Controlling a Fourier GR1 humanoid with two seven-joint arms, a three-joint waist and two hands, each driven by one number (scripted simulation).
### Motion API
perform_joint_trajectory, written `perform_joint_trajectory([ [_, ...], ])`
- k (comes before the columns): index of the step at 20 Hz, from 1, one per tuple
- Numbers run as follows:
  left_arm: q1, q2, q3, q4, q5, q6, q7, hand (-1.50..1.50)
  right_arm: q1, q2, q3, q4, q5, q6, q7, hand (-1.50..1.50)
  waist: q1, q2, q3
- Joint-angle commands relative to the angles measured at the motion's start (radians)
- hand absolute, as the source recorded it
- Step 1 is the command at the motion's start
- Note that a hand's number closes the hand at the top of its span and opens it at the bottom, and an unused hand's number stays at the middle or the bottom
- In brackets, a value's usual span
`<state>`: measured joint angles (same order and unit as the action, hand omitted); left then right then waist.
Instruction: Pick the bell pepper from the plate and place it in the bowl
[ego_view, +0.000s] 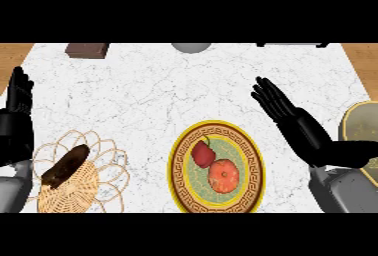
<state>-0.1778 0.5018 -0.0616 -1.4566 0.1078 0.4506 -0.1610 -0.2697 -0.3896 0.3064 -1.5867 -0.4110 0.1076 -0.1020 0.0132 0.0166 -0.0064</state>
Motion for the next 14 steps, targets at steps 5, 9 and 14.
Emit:
perform_joint_trajectory([
  [5,0.042,-0.078,-0.150,-0.019,0.052,-0.142,0.045,0.00,0.112,0.137,-0.183,0.013,0.186,-0.546,-0.049,1.50,-0.186,-0.037,0.000],
  [9,0.063,-0.105,-0.199,-0.034,0.094,-0.211,0.063,0.00,0.237,0.156,-0.226,0.110,0.304,-0.785,0.005,1.50,-0.217,-0.022,-0.005],
  [14,0.058,-0.126,-0.281,-0.072,0.124,-0.303,0.094,0.00,0.325,0.357,-0.141,0.126,0.512,-1.130,-0.105,-1.50,-0.107,-0.020,-0.001],
])
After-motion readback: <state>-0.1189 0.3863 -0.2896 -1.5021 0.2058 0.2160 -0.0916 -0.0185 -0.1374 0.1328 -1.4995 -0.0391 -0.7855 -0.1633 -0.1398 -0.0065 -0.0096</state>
